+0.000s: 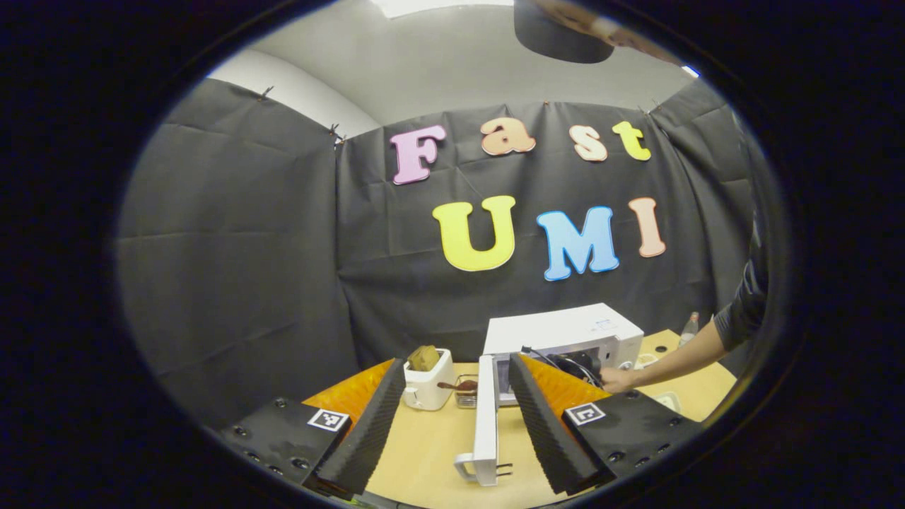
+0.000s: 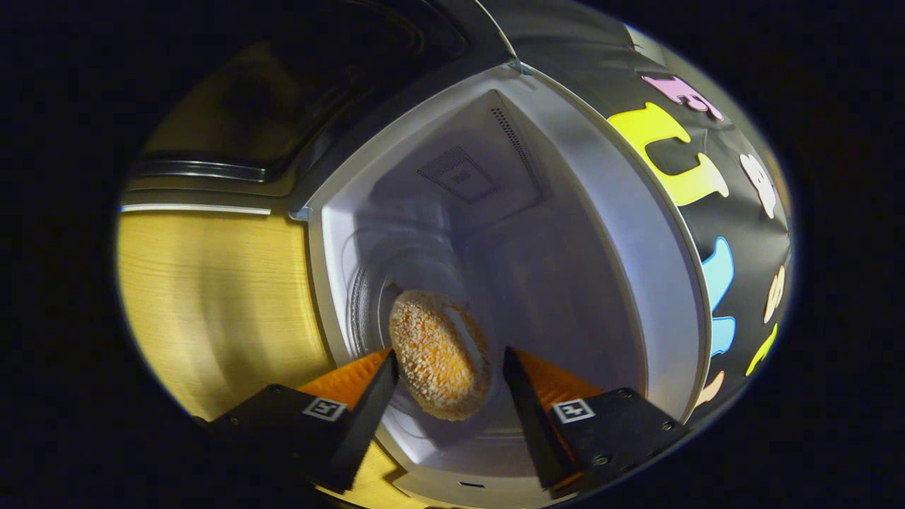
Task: Open the microwave oven with the left hand, put the food in, and close the microwave oven.
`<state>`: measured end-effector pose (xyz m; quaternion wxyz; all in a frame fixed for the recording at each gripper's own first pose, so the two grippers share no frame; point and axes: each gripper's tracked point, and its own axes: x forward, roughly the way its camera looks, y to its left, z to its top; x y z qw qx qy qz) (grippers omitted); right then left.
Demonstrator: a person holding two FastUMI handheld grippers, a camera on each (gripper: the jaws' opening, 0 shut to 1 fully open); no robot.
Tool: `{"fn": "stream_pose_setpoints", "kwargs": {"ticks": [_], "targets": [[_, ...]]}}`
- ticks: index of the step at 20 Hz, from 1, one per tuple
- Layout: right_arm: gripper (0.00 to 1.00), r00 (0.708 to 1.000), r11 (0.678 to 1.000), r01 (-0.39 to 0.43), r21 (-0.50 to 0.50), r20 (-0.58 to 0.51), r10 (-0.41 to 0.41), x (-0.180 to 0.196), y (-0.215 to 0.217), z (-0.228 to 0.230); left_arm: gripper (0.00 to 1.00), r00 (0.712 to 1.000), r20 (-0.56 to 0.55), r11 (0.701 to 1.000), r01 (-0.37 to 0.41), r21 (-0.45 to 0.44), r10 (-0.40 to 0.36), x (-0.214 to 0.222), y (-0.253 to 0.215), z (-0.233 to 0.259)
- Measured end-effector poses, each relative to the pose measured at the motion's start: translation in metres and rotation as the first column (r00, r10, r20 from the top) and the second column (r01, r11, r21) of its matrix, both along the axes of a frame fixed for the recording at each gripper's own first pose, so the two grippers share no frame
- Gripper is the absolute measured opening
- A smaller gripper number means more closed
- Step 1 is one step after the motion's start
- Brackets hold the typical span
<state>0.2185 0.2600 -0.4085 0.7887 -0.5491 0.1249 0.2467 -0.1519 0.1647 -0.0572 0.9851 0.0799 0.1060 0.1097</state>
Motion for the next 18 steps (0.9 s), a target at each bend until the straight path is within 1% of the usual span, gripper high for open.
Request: {"fn": "stream_pose_setpoints", "kwargs": {"ticks": [1,2,3,4,5,6,7,9,11,13,14,15,18], "targets": [[0.98,1.000,1.000,-0.001,0.012,-0.011,0.001,0.000,0.000,-0.002,1.00,1.000,0.004,1.000,0.001,-0.003,-0.001,0.001,0.000,0.001],[0.98,1.000,1.000,0.003,0.021,-0.023,-0.002,-0.002,0.000,-0.002,0.95,1.000,0.011,1.000,0.004,-0.007,-0.004,0.003,0.000,0.002],[0.98,0.999,0.999,0.007,0.033,-0.034,-0.006,-0.006,-0.002,-0.001,0.99,1.000,0.016,1.000,0.009,-0.011,-0.009,0.005,-0.001,0.002],[0.98,0.999,0.999,0.016,0.046,-0.047,-0.014,-0.010,-0.006,0.002,0.99,1.000,0.018,1.000,0.015,-0.014,-0.015,0.007,-0.002,0.001],[0.98,0.998,0.998,0.026,0.064,-0.061,-0.022,-0.013,-0.009,0.003,0.96,1.000,0.020,1.000,0.021,-0.017,-0.021,0.010,-0.002,0.000],[0.98,0.997,0.996,0.039,0.086,-0.077,-0.032,-0.017,-0.012,0.006,0.95,0.999,0.023,0.999,0.029,-0.021,-0.029,0.012,-0.004,0.000],[0.98,0.994,0.992,0.055,0.110,-0.095,-0.044,-0.022,-0.015,0.008,1.00,0.999,0.026,0.999,0.039,-0.025,-0.039,0.014,-0.006,-0.001],[0.98,0.987,0.981,0.095,0.169,-0.144,-0.071,-0.034,-0.022,0.012,1.00,0.997,0.033,0.997,0.067,-0.033,-0.066,0.017,-0.011,-0.001],[0.98,0.974,0.961,0.146,0.234,-0.203,-0.099,-0.049,-0.031,0.016,1.00,0.995,0.036,0.995,0.096,-0.039,-0.095,0.021,-0.017,-0.005],[0.98,0.956,0.933,0.217,0.288,-0.257,-0.143,-0.063,-0.043,0.023,1.00,0.991,0.043,0.991,0.125,-0.049,-0.123,0.024,-0.023,-0.006],[0.98,0.943,0.912,0.257,0.320,-0.288,-0.164,-0.070,-0.049,0.026,0.95,0.990,0.047,0.989,0.136,-0.054,-0.133,0.025,-0.026,-0.007],[0.98,0.931,0.886,0.295,0.357,-0.318,-0.181,-0.078,-0.053,0.030,1.00,0.988,0.052,0.987,0.147,-0.059,-0.144,0.026,-0.028,-0.006],[0.98,0.899,0.800,0.399,0.449,-0.362,-0.245,-0.091,-0.075,0.051,1.00,0.981,0.073,0.981,0.183,-0.071,-0.177,0.032,-0.034,-0.005]]}}
